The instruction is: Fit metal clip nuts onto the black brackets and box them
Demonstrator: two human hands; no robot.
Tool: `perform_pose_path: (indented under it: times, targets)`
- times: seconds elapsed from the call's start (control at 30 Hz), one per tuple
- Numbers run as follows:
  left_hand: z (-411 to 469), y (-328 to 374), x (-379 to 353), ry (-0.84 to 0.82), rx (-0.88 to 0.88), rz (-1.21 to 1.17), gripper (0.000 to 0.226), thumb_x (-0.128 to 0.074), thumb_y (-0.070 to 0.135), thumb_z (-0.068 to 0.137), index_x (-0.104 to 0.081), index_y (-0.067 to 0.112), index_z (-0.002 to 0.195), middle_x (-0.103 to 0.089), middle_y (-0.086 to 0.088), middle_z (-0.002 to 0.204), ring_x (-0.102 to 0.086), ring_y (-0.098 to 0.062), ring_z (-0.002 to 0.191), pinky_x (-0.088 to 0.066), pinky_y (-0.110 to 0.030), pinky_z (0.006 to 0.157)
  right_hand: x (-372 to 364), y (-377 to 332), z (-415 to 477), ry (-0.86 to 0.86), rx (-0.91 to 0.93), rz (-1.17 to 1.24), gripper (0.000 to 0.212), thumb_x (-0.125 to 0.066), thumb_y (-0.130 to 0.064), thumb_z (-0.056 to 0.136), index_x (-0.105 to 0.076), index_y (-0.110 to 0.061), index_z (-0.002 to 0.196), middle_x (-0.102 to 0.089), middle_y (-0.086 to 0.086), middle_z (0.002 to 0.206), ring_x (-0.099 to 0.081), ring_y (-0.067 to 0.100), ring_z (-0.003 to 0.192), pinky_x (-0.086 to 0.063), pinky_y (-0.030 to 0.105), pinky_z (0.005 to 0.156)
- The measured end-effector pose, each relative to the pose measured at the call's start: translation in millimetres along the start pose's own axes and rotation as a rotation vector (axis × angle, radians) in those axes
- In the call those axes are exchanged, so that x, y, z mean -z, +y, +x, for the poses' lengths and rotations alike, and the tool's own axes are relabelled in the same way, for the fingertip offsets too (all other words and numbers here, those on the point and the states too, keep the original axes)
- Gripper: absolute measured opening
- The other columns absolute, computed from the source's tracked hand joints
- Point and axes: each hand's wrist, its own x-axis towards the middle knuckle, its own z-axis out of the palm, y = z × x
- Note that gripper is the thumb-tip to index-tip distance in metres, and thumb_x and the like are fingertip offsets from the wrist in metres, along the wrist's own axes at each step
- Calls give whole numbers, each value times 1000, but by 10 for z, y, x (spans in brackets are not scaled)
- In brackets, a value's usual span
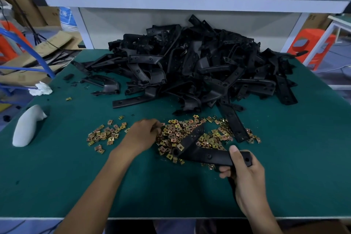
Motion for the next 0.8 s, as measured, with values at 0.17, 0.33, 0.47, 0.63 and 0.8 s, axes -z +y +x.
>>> perform_pose_path:
  times: [0.17,0.33,0.47,0.63,0.8]
  targets:
    - [-6,24,50,-68,11,13,12,-64,23,95,-62,30,87,-63,13,90,-59,-4,87,-39,-17,65,-5,-1,-1,0,1,-9,40,-71,-40,85,-60,-1,89,-68,16,70,-65,24,56,-54,28,48]
    - [-131,77,83,53,3,-198,5,-65,26,96,-61,28,95,-67,12,91,-60,-1,84,-42,-17,67,-14,-5,-1,-6,0,-6,39,-71,-39,85,-60,-2,88,-68,16,70,-65,24,56,-54,29,47]
    - [-292,233,72,28,-35,-651,11,-68,24,96,-73,32,102,-73,14,94,-65,5,84,-49,-9,72,-14,-6,6,-14,7,2,42,-72,-42,82,-60,-1,87,-68,17,68,-64,24,55,-53,28,46]
    - [-417,387,-40,-63,-69,-897,21,-61,9,99,-76,25,98,-70,-2,88,-62,-10,81,-53,-21,74,-6,6,6,-22,7,18,41,-73,-41,82,-60,-3,86,-68,17,68,-64,24,54,-53,28,46]
    - [-444,453,-105,-73,-72,-880,29,-60,12,100,-77,35,108,-66,13,81,-60,-2,80,-50,-17,79,2,14,10,-28,7,17,37,-74,-41,83,-62,-6,84,-68,19,69,-63,25,54,-52,29,46]
